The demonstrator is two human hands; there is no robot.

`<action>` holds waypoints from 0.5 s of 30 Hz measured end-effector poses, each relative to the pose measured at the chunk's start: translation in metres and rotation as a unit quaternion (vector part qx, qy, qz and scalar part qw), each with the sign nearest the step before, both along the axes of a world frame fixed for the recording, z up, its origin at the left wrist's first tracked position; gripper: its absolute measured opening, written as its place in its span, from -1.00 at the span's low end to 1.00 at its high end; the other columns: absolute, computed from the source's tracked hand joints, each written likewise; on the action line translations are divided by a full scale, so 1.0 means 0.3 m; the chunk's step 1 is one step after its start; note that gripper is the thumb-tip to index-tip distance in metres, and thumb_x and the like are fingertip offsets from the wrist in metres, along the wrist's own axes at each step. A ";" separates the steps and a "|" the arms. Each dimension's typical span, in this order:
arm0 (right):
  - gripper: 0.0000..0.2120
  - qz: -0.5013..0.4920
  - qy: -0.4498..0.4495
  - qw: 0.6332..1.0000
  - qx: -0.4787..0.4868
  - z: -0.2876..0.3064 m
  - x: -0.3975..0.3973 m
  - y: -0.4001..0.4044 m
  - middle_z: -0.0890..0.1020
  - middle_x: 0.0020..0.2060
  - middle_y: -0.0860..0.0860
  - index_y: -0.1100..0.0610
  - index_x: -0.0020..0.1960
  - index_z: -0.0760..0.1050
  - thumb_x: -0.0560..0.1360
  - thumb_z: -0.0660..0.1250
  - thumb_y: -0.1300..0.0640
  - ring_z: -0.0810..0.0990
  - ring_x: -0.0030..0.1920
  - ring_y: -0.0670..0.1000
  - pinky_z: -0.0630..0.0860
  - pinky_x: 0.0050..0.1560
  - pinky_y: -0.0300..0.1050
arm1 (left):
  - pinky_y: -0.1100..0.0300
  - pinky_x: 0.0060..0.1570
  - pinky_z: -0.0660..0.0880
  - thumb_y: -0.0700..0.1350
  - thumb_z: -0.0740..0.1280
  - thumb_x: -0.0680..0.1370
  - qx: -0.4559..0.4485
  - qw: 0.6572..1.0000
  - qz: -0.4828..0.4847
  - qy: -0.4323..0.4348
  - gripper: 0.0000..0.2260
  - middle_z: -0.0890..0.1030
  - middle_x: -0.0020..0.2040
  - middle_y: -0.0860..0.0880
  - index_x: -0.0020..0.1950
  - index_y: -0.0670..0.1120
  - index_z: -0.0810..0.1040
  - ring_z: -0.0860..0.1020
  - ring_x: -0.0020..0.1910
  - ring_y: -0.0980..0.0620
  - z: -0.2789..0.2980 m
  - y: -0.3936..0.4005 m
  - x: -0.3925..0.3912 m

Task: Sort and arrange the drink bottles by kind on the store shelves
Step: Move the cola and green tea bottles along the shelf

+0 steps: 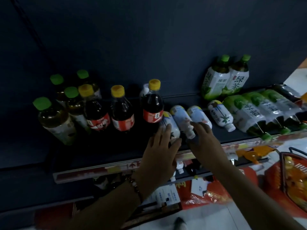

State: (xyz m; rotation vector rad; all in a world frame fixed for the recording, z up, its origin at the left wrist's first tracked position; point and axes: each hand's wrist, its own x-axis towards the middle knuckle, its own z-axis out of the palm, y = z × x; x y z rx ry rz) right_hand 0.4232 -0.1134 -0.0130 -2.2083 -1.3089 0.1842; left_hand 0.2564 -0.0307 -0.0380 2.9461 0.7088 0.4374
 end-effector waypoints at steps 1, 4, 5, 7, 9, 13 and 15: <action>-0.40 0.004 0.010 1.000 -0.001 -0.012 0.015 0.008 0.22 0.50 0.08 -0.01 0.51 0.23 0.53 0.35 0.11 0.36 0.41 0.19 0.48 -0.03 -0.02 | -0.23 0.31 0.41 -0.04 0.43 0.43 -0.006 1.000 0.009 0.005 -0.39 0.14 0.59 -0.26 0.47 -0.02 0.38 0.17 0.53 -0.35 -0.019 -0.014 0.039; -0.36 0.026 0.029 0.999 -0.016 -0.044 0.043 0.042 0.01 0.57 0.08 -0.07 0.53 0.13 0.53 0.32 0.12 0.32 0.43 0.25 0.54 0.00 0.08 | -0.23 0.37 0.34 -0.01 0.42 0.47 -0.019 0.998 0.059 0.007 -0.26 -0.06 0.62 -0.23 0.59 0.00 0.18 0.05 0.55 -0.38 -0.057 -0.034 0.113; -0.35 0.038 0.029 0.999 -0.017 -0.051 0.053 0.051 -0.02 0.58 0.06 -0.08 0.54 0.11 0.54 0.31 0.12 0.35 0.41 0.27 0.55 0.02 0.11 | -0.22 0.37 0.34 0.00 0.40 0.50 -0.026 0.997 0.073 0.005 -0.25 -0.12 0.62 -0.22 0.62 0.00 0.12 0.04 0.55 -0.38 -0.066 -0.035 0.130; -0.35 0.058 0.032 0.998 -0.019 -0.065 0.070 0.066 -0.04 0.58 0.04 -0.08 0.53 0.10 0.54 0.29 0.16 0.42 0.36 0.26 0.56 0.07 0.13 | -0.18 0.36 0.39 0.01 0.37 0.54 -0.049 0.995 0.087 0.006 -0.27 -0.19 0.62 -0.19 0.62 0.02 0.07 0.02 0.56 -0.36 -0.087 -0.030 0.151; -0.33 0.071 0.044 0.996 -0.019 -0.075 0.087 0.071 0.02 0.56 0.08 -0.05 0.53 0.08 0.52 0.27 0.24 0.41 0.37 0.25 0.55 0.11 0.12 | -0.15 0.30 0.47 0.01 0.42 0.53 -0.054 0.993 0.104 0.015 -0.27 -0.16 0.63 -0.17 0.61 0.03 0.11 0.04 0.56 -0.34 -0.111 -0.023 0.167; -0.36 0.101 0.041 0.994 0.003 -0.068 0.113 0.072 0.30 0.37 0.11 0.03 0.45 0.21 0.44 0.32 0.31 0.54 0.17 0.21 0.57 -0.06 0.04 | -0.08 0.17 0.58 -0.08 0.50 0.49 -0.076 0.986 0.149 0.017 -0.34 0.03 0.61 -0.18 0.52 0.01 0.29 0.17 0.52 -0.31 -0.117 -0.021 0.202; -0.37 0.105 0.048 0.993 -0.005 -0.047 0.137 0.063 0.33 0.32 0.07 0.00 0.43 0.24 0.44 0.37 0.24 0.58 0.06 0.12 0.53 -0.18 -0.07 | -0.08 0.27 0.51 -0.08 0.43 0.54 -0.086 0.985 0.152 -0.001 -0.37 0.02 0.62 -0.10 0.55 0.07 0.24 0.11 0.55 -0.26 -0.116 -0.029 0.216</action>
